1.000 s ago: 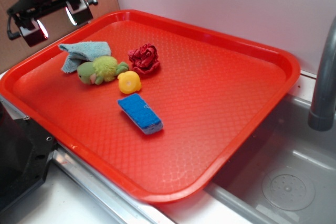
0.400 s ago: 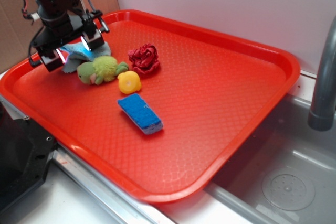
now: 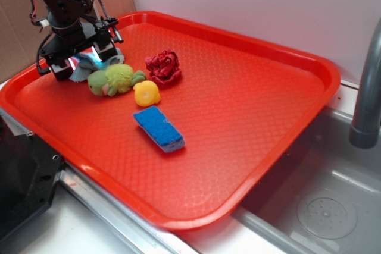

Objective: Grab the blue cloth.

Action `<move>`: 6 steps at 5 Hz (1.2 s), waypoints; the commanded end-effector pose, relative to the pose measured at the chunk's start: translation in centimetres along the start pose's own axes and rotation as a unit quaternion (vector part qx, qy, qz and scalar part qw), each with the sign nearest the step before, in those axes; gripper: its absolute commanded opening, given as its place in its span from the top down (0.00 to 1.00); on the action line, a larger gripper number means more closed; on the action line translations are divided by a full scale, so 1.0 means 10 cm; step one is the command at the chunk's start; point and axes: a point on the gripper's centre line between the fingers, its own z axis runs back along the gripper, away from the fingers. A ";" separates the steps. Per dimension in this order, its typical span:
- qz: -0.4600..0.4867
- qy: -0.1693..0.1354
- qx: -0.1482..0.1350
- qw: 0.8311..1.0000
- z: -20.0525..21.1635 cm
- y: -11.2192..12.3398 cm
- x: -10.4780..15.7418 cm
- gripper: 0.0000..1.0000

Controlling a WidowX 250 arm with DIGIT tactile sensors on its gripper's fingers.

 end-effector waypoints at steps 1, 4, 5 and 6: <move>-0.040 0.026 -0.001 0.999 0.25 0.04 0.08 1.00; -0.312 0.162 -0.014 0.936 1.17 -0.42 -0.13 1.00; -0.375 0.191 -0.029 0.907 1.50 -0.48 -0.26 1.00; -0.425 0.204 -0.057 0.880 1.83 -0.53 -0.35 1.00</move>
